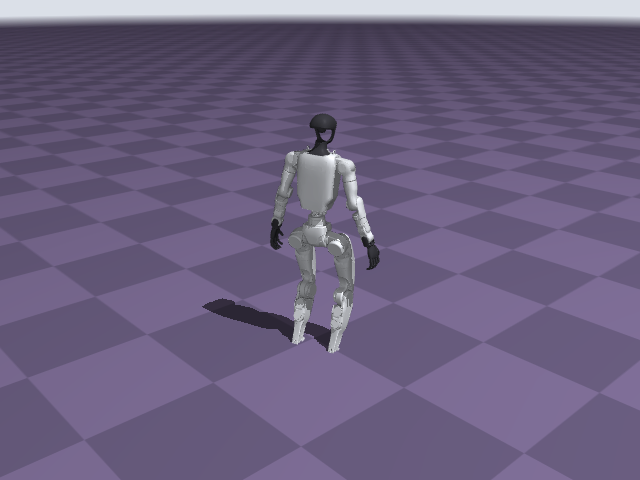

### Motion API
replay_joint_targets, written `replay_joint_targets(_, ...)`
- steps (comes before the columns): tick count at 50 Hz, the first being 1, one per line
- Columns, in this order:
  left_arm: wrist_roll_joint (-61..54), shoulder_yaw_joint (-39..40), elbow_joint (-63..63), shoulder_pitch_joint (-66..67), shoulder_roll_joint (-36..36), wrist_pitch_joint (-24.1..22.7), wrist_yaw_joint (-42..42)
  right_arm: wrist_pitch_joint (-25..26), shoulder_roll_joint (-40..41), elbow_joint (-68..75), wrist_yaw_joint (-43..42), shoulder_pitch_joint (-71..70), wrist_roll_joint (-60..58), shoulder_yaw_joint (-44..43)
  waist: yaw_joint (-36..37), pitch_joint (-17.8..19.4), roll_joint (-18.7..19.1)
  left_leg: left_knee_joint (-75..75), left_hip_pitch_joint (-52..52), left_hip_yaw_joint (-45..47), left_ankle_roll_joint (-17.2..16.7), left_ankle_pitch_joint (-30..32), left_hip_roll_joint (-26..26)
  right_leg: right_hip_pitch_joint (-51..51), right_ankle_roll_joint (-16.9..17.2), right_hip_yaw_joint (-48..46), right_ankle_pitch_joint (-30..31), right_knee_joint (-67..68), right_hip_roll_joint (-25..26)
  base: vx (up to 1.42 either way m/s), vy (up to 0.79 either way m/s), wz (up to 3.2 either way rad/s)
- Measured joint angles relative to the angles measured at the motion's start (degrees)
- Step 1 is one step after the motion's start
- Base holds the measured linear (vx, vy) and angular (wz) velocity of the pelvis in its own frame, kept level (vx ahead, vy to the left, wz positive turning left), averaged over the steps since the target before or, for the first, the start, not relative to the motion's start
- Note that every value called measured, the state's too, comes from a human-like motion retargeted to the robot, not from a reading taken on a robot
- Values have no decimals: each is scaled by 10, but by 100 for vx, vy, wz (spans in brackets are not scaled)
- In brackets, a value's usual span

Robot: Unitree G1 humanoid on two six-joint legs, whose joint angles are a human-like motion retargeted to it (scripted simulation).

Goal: Walk

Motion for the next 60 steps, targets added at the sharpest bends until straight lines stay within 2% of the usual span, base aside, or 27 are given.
replay_joint_targets(6,-5,2,-15,1,-6,-7,0,-7,-4,-7,-2,-6,-9,11,8,-7,2,47,-38,1,7,-27,-4,-42,-4,-5,-20,57,-9,0,6,1)
replay_joint_targets(11,-8,4,-33,4,5,-9,3,-13,-9,-27,-5,-7,-17,21,7,-10,-10,53,-49,3,18,-29,-28,-91,-9,-15,-25,151,-46,-1,8,8)
replay_joint_targets(17,-1,3,-45,4,11,-4,6,-19,-15,-57,-10,-11,-23,28,-10,-2,-25,45,-41,5,30,-29,-60,-205,-76,-41,-49,391,-139,2,7,5)
replay_joint_targets(21,9,1,-42,1,11,6,13,-18,-17,-69,-14,-14,-26,28,-32,-6,-29,23,-41,-4,40,-23,-77,-323,-103,-14,-47,530,-156,9,7,18)
replay_joint_targets(26,20,-1,-41,-9,10,13,27,-16,-19,-69,-19,-10,-34,22,-50,-14,-21,17,-48,-14,46,-26,-76,-460,-111,-4,-47,601,-138,14,5,10)
replay_joint_targets(32,36,-7,-47,-18,4,13,40,-14,-15,-65,-26,-5,-41,12,-61,-11,-15,16,-34,-23,51,-38,-76,-557,-88,-16,-24,563,-112,20,1,6)
replay_joint_targets(40,61,-14,-62,-23,-2,4,47,-9,-10,-59,-37,-3,-39,-3,-64,-2,-16,-22,27,-37,56,-46,-85,-582,-47,-19,18,444,-80,27,-3,4)
replay_joint_targets(47,63,-20,-75,-25,-8,-3,47,-5,-15,-53,-49,6,-26,-19,-63,-1,-7,-69,95,-49,50,-41,-87,-552,-38,-14,42,379,-56,36,-5,-4)
replay_joint_targets(52,58,-23,-80,-26,-17,-8,44,-8,-22,-44,-60,6,-14,-25,-64,-1,19,-46,113,-46,28,-34,-63,-520,-61,-24,23,368,-28,41,-6,-13)
replay_joint_targets(56,50,-32,-79,-27,-21,-15,42,-12,-27,-37,-68,4,-7,-24,-65,-2,64,57,90,-43,-18,-11,-16,-486,-89,-53,-3,353,16,40,-8,-24)
replay_joint_targets(60,40,-47,-73,-27,-27,-25,38,-18,-33,-31,-74,2,-3,-16,-64,-12,99,129,64,-41,-56,44,22,-453,-108,-70,-8,315,57,37,-9,-27)
